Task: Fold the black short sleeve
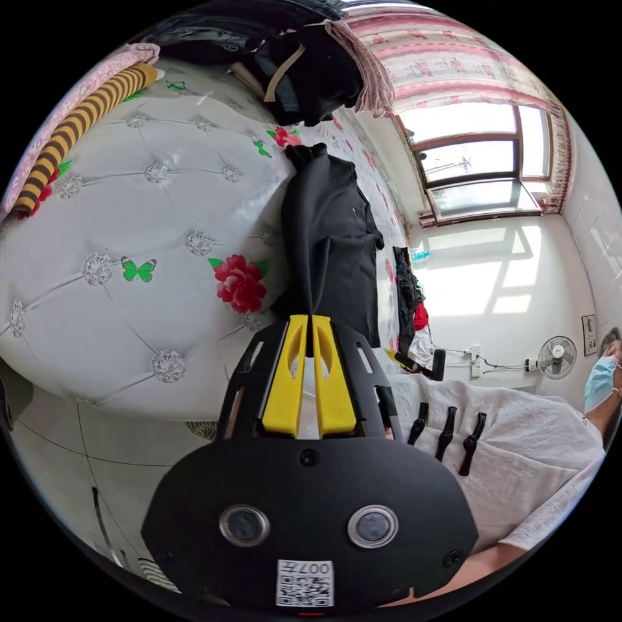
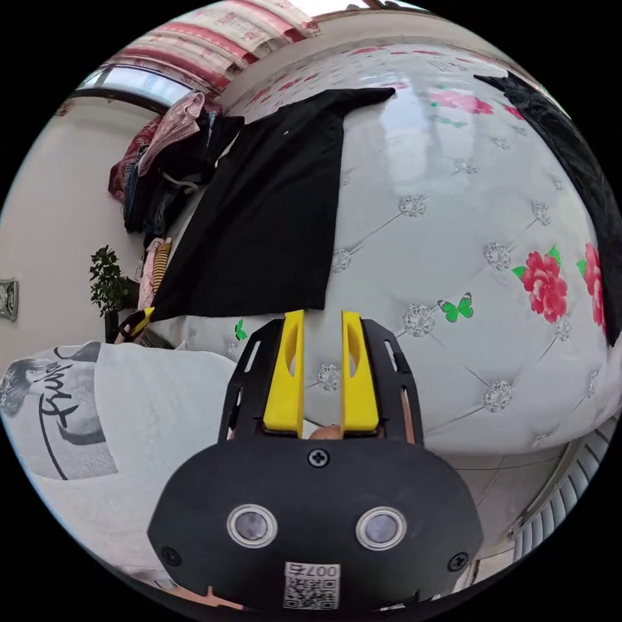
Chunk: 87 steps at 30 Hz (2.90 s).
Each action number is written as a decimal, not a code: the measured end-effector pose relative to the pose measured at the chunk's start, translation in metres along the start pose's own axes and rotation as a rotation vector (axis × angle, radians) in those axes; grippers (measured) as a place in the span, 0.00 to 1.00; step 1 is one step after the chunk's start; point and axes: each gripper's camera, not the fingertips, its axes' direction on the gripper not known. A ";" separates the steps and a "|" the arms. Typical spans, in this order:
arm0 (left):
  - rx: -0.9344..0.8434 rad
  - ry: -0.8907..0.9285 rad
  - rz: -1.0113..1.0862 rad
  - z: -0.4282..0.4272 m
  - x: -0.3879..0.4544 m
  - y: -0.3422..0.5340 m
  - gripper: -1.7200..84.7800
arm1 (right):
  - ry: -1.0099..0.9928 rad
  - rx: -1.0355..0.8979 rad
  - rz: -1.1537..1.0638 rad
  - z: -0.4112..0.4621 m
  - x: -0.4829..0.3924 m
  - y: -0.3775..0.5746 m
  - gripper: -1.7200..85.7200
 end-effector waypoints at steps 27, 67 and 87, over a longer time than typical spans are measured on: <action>0.045 0.258 -0.012 -0.015 0.015 -0.042 0.01 | -0.376 0.251 0.108 -0.237 0.098 0.040 0.02; 0.037 0.174 -0.016 -0.020 -0.033 0.063 0.01 | -0.138 0.177 0.192 -0.138 0.130 0.148 0.07; 0.029 0.151 -0.049 -0.012 -0.065 0.019 0.01 | -0.400 0.129 0.040 -0.093 0.128 0.059 0.02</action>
